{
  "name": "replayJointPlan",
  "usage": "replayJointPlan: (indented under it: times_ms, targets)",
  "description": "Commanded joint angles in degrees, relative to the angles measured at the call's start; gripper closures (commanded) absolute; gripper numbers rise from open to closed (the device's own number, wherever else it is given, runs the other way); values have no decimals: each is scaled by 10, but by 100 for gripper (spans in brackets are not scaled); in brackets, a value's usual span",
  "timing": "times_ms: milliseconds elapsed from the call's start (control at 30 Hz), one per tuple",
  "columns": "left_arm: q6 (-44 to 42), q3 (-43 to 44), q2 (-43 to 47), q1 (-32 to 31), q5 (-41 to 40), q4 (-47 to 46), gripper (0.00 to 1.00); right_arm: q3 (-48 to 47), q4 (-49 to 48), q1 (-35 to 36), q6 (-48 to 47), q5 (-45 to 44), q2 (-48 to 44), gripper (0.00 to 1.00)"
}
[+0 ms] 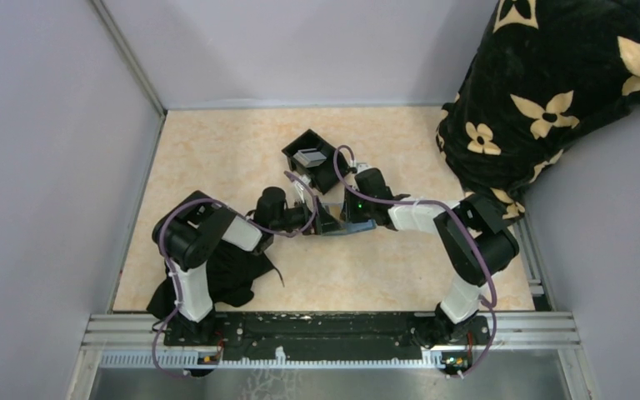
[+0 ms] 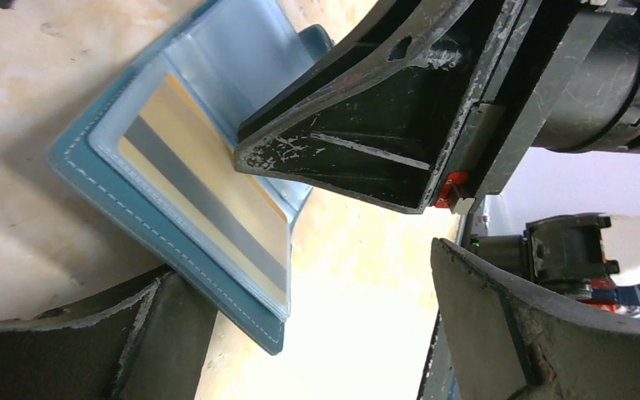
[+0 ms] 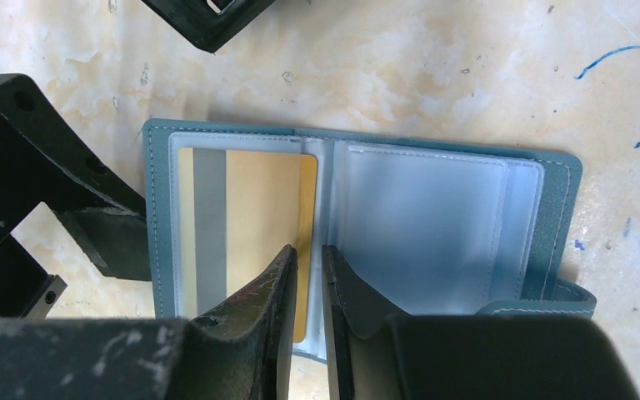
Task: Put the credit cards into the card holder
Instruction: Insert the credit card into the card holder.
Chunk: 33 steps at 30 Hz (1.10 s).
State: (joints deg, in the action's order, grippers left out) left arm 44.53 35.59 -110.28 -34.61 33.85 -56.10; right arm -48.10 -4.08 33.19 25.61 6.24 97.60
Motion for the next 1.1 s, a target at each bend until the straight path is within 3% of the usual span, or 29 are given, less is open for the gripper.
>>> replayJointPlan:
  times_ms: [0, 333, 1067]
  targets:
    - [-58, -15, 8, 8, -93, 219, 1, 0, 30, -4, -1, -12, 34, 82]
    - [-80, -25, 105, 8, -219, 344, 1, 1, 24, -4, -3, -9, 11, 82]
    - [-79, -39, 266, 8, -361, 427, 1, -29, 17, -4, -59, 5, -110, 71]
